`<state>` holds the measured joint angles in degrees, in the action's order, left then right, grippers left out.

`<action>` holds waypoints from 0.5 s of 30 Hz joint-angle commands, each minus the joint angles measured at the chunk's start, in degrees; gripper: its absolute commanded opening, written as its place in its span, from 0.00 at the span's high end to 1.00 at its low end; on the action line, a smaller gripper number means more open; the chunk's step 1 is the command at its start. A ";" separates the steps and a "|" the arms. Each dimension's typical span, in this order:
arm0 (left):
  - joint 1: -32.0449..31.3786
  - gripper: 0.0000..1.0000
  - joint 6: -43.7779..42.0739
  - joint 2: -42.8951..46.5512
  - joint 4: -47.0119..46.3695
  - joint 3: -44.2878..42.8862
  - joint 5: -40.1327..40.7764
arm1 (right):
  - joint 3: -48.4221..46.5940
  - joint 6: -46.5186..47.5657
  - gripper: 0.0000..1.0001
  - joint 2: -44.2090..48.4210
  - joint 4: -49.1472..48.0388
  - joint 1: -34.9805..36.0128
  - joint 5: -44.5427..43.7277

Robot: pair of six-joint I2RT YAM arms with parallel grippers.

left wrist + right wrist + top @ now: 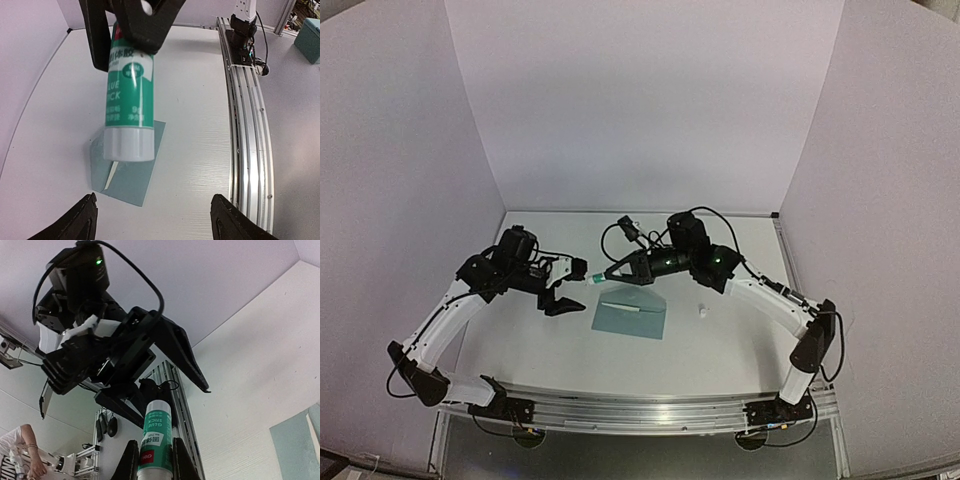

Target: Place the letter into the envelope and seal it

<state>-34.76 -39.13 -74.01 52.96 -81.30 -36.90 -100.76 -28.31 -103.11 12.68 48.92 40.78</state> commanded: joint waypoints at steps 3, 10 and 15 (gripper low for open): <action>-1.67 0.24 1.69 -3.78 1.82 -5.86 -2.39 | -1.24 10.59 1.00 2.14 4.85 1.92 -4.05; -1.98 0.40 1.50 -5.39 2.57 -7.87 -3.92 | -2.52 13.67 1.00 1.28 7.88 3.61 -6.53; -2.10 0.46 -0.09 -5.64 3.32 -7.95 -4.60 | -2.85 13.90 1.00 1.10 8.09 3.79 -7.69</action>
<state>-36.49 -37.75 -79.46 54.68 -86.67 -39.42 -100.93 -16.35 -102.19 20.00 52.57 34.83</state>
